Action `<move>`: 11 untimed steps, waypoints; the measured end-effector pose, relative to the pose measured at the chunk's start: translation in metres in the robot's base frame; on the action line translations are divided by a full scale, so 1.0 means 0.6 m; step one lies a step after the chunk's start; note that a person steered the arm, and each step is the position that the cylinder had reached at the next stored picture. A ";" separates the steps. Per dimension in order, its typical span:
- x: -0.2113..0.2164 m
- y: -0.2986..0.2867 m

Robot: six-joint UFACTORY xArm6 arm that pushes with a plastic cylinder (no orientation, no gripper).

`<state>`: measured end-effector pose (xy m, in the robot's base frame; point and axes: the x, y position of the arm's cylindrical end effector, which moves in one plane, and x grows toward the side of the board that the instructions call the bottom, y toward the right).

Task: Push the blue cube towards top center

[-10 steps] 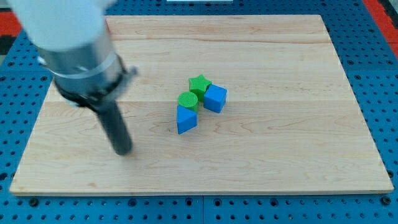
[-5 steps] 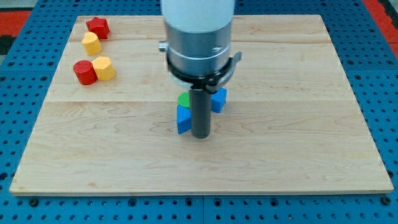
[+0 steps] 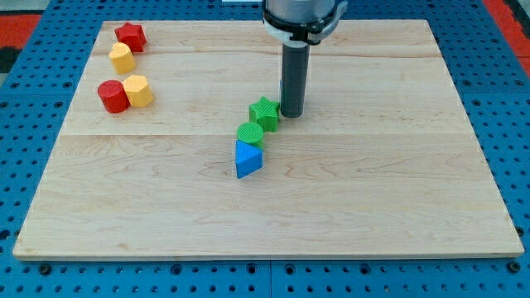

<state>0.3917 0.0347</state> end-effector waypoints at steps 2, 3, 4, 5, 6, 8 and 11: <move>-0.090 0.008; -0.130 0.032; -0.168 0.041; -0.198 0.028; -0.231 0.028; -0.277 0.035; -0.297 -0.023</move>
